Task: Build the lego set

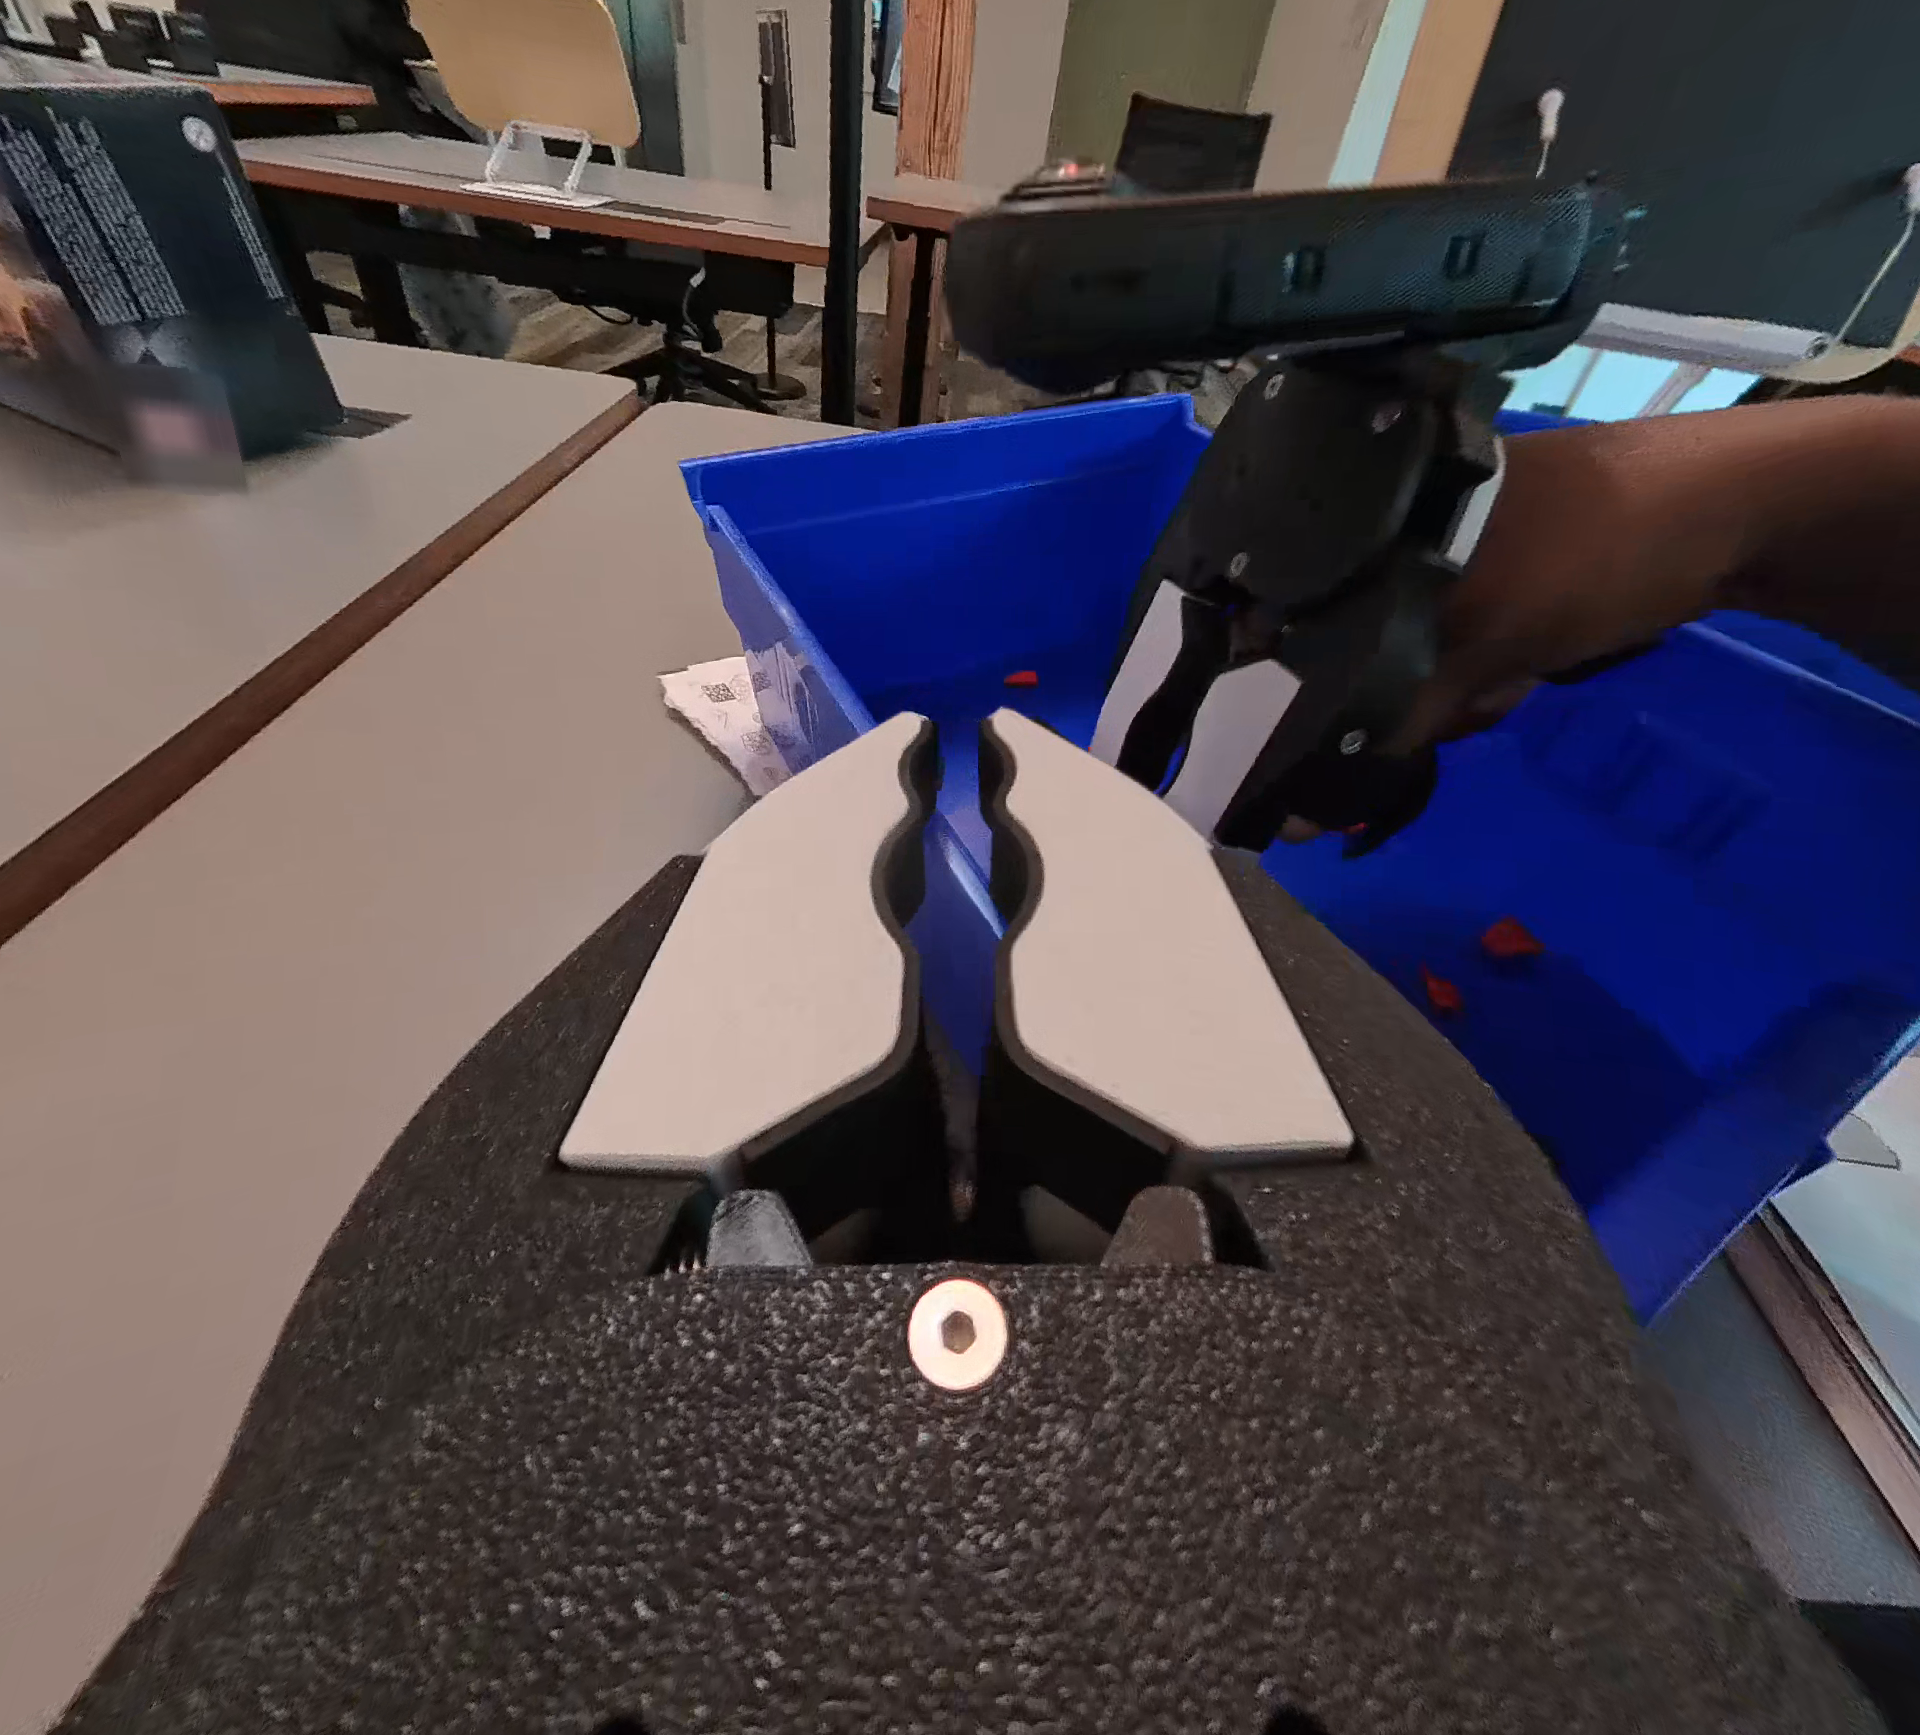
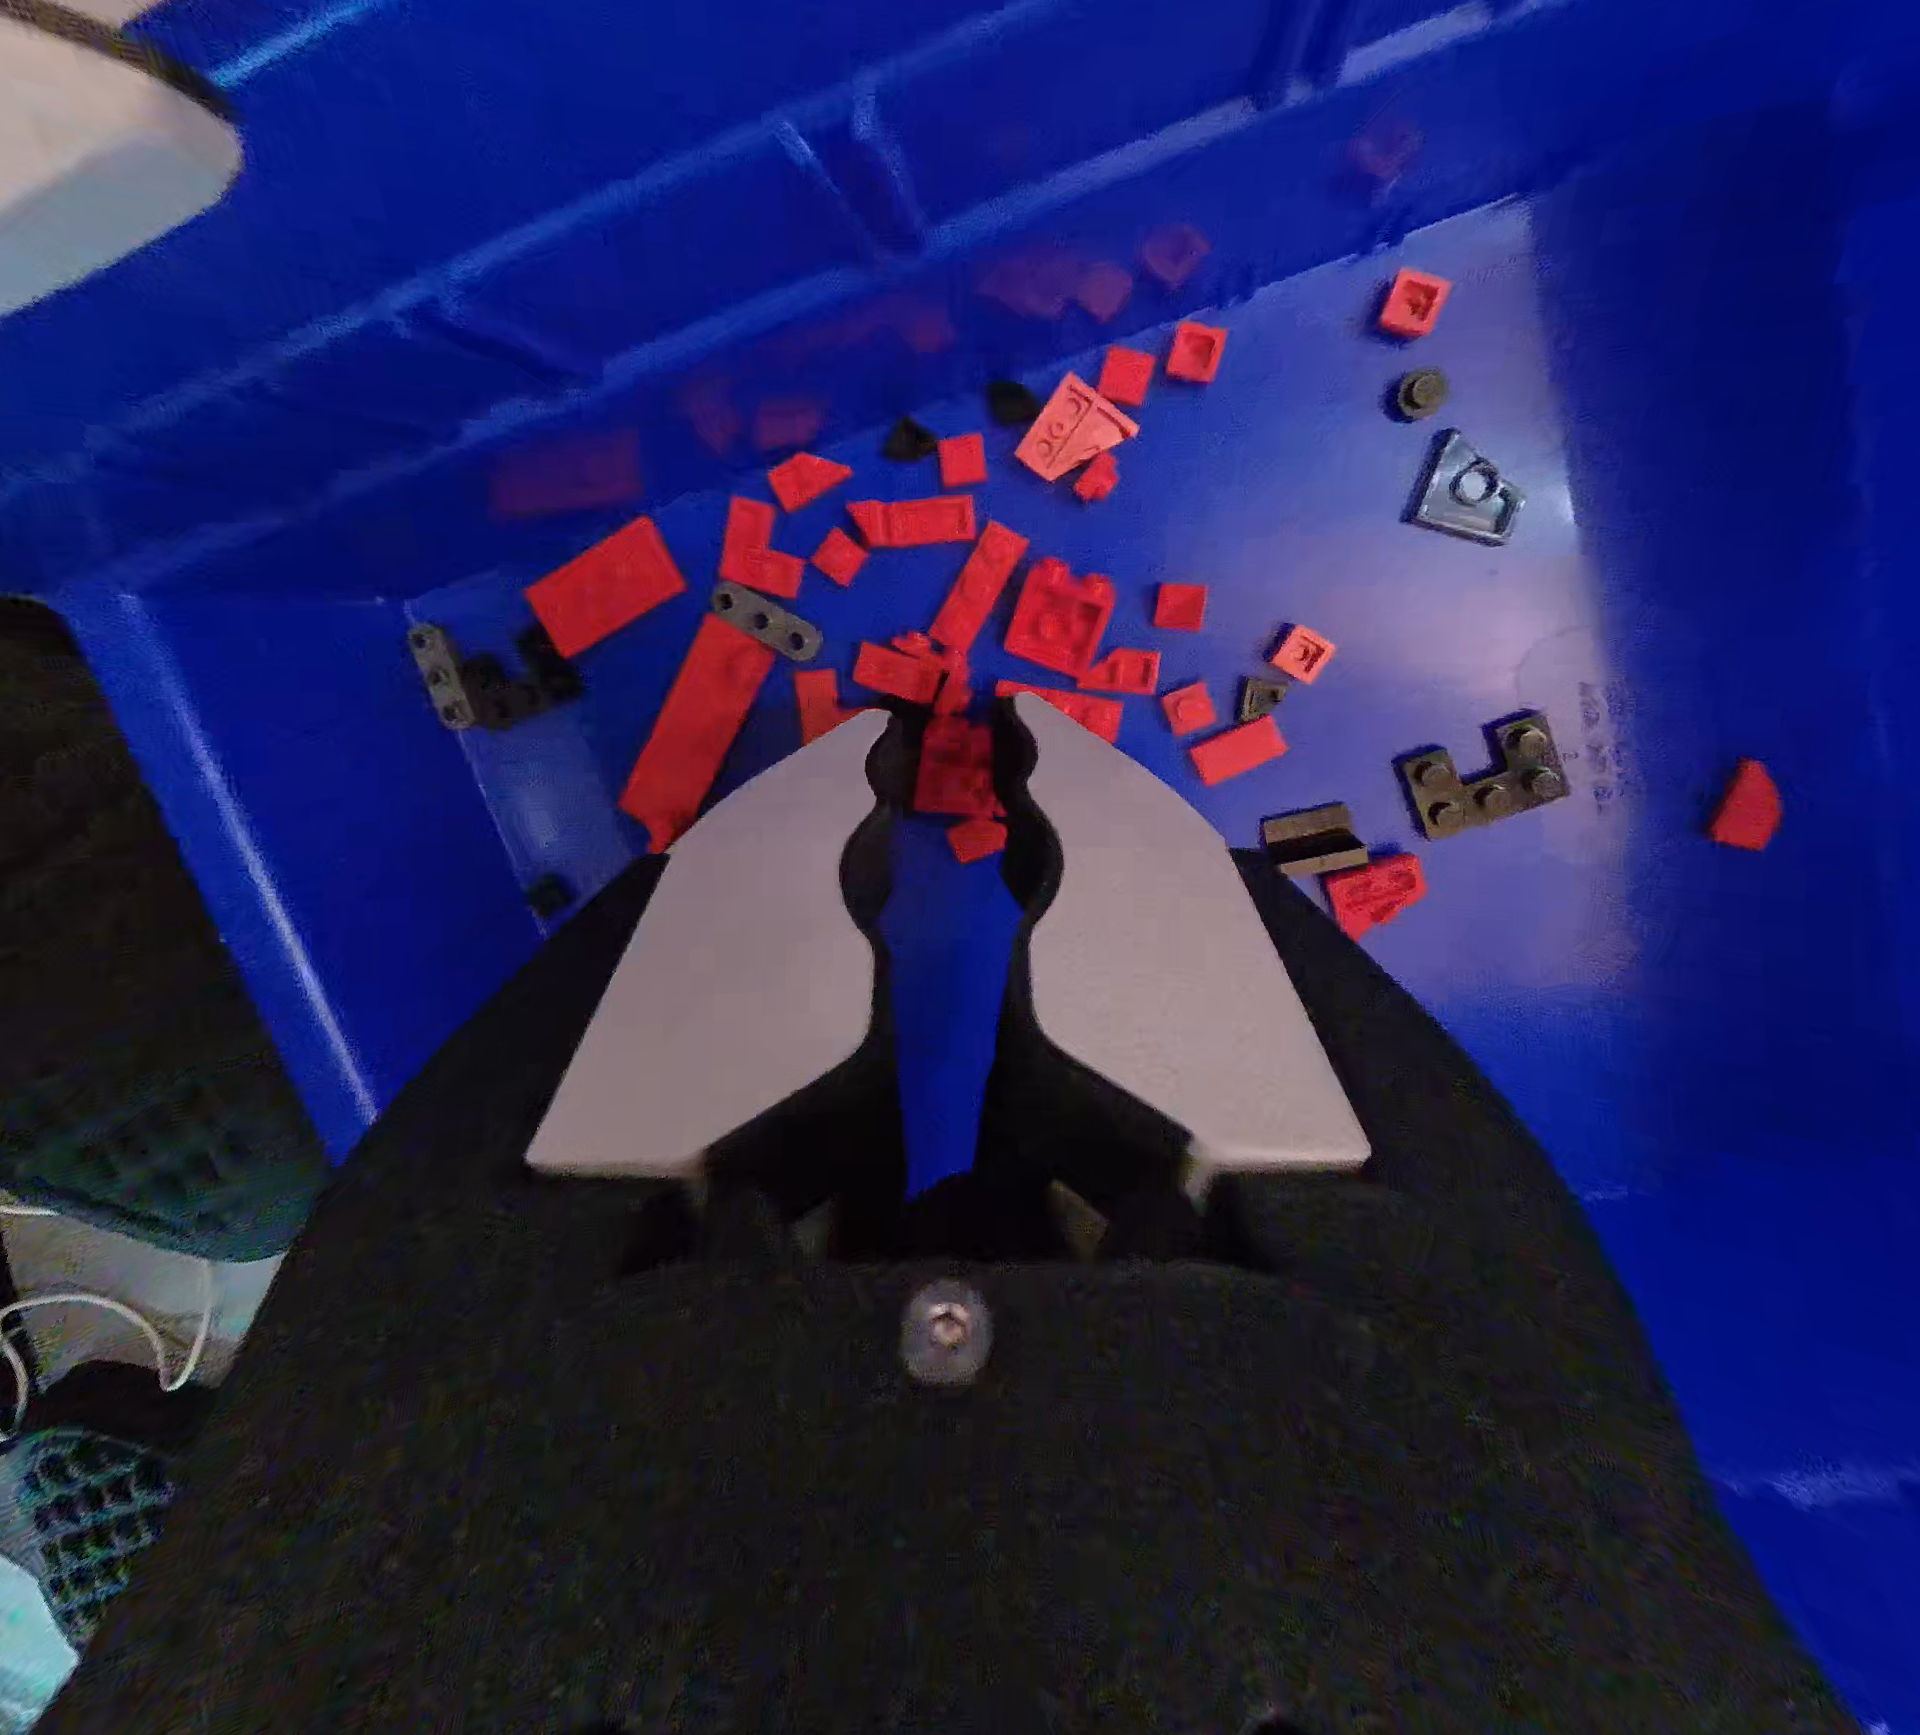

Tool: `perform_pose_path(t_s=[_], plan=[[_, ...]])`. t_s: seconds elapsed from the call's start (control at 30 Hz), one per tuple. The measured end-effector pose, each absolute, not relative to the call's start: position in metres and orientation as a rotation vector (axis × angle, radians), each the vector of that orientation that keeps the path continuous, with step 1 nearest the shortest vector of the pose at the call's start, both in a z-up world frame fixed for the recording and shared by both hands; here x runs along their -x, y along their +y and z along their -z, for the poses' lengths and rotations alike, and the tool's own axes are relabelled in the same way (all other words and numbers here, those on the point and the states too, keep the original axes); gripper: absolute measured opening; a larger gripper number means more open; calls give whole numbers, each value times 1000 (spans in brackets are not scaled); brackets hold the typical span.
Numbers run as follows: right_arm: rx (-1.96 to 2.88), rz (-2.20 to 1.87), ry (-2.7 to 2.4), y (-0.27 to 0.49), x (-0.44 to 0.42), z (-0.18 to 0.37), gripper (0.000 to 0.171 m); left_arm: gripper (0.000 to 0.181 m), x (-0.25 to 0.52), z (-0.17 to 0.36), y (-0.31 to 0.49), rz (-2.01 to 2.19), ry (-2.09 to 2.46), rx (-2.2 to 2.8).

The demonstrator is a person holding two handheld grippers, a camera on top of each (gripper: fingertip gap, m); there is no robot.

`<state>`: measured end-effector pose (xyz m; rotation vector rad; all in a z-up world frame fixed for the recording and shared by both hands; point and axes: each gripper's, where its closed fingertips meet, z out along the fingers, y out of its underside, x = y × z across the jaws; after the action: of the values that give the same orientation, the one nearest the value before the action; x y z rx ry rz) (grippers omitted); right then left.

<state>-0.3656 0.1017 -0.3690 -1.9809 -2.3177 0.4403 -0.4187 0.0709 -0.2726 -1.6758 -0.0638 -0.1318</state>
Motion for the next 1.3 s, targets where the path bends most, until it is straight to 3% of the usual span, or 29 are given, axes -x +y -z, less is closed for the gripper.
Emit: perform_pose_path(t_s=[0.5, 0.73, 0.9, 1.03, 1.2, 1.3], plan=[[1871, -364, -2327, 113, 368, 383, 6, 8, 409, 269, 74, 120, -21, 1671], [1735, -467, -2159, 105, 360, 314, 6, 9, 416, 263, 72, -96, 9, 1657], [1682, -492, -1976, 85, 289, 244, 6, 12, 412, 260, 74, -157, 48, 1661], [1792, -417, -1790, 77, 194, 223, 6, 17, 417, 245, 66, -224, 66, 1644], [2055, -378, -1610, 60, 95, 268, 6, 9, 340, 183, 32, 8, 329, 1464], [2168, -443, -1583, 39, 69, 309, 6, 9, 242, 217, 12, 458, 685, 1623]])
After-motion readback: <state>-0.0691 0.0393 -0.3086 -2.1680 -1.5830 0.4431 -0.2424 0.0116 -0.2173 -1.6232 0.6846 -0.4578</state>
